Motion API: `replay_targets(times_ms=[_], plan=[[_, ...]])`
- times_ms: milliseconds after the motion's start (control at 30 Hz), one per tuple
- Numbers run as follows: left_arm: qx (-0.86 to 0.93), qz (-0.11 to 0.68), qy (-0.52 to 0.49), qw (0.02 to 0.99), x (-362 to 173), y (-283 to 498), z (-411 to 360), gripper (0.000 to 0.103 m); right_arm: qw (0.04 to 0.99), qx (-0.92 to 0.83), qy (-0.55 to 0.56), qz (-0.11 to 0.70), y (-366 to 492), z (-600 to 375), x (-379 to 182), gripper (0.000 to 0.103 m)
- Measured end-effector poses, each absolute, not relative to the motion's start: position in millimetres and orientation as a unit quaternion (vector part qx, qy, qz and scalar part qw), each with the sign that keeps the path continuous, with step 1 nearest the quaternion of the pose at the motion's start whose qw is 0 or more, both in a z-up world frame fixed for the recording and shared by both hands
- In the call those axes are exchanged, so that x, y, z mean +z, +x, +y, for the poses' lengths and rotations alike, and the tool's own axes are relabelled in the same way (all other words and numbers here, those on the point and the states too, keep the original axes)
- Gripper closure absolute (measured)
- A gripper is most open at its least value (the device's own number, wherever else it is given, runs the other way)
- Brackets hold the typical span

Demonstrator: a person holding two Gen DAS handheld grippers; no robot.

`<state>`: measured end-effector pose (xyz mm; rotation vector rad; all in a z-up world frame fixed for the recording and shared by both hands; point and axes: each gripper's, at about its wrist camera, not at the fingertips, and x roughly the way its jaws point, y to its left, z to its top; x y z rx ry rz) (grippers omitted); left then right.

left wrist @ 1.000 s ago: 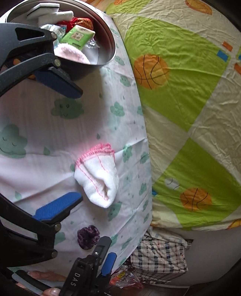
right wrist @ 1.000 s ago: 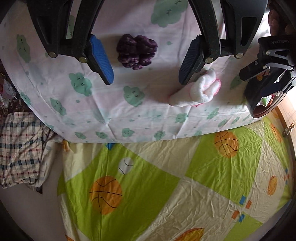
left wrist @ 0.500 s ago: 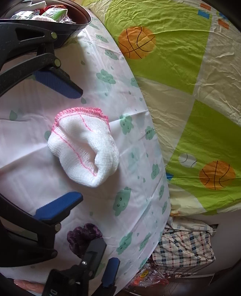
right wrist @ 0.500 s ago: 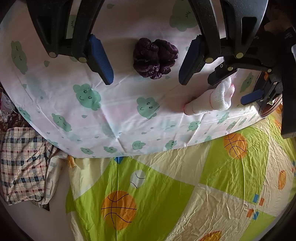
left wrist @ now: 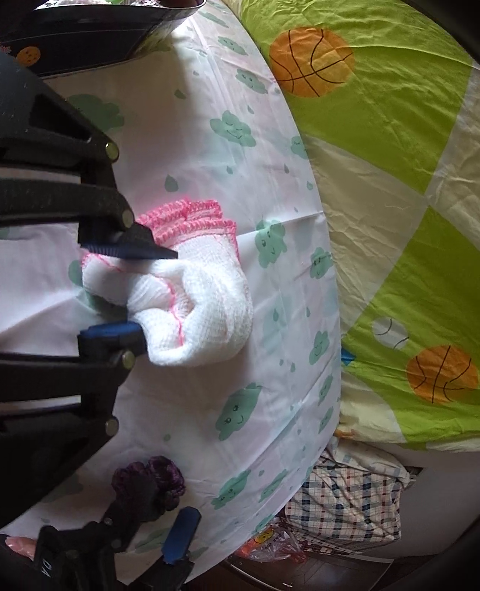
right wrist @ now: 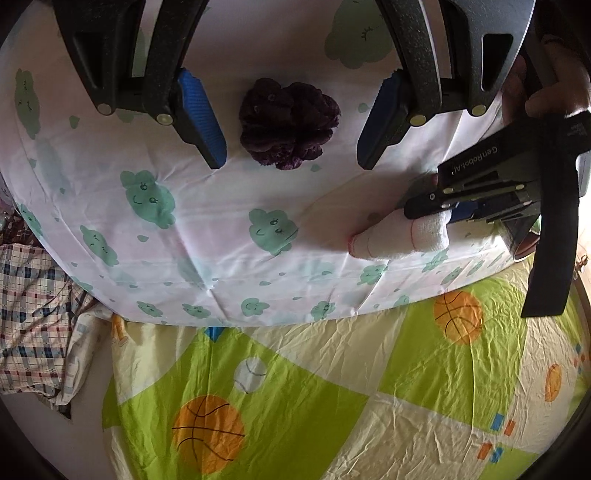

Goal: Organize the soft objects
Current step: 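Grasp the white glove with the left gripper while the right gripper grasps the purple scrunchie, then carry the glove over the tin with the left gripper while the right gripper carries the scrunchie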

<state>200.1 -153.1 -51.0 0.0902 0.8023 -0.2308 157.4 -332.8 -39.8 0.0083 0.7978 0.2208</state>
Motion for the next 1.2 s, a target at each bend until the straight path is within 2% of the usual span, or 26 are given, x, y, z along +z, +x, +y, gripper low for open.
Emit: replay_targets(times_ms=[167, 233, 267, 500, 1200], plan=[[-0.114, 0.387, 0.016, 0.915, -49.6, 199.0, -140.4, 0.087, 0.903, 0.113, -0.015, 0.415, 163.1, -323.8, -47.4, 0.028], [-0.109, 0.382, 0.011, 0.918, -48.4, 196.1, -136.2, 0.088, 0.898, 0.112, -0.013, 0.425, 165.8, -324.2, -51.3, 0.038], [-0.107, 0.38, 0.009, 0.919, -47.7, 194.8, -133.9, 0.088, 0.895, 0.116, -0.009, 0.431, 167.6, -325.3, -53.2, 0.049], [-0.085, 0.366, -0.001, 0.927, -44.5, 177.5, -114.5, 0.088, 0.894, 0.123, -0.001, 0.431, 167.0, -325.7, -53.6, 0.055], [-0.015, 0.269, -0.03, 0.963, -24.7, 115.2, -64.5, 0.088, 0.949, 0.117, -0.028, 0.292, 127.3, -296.2, -14.6, 0.057]])
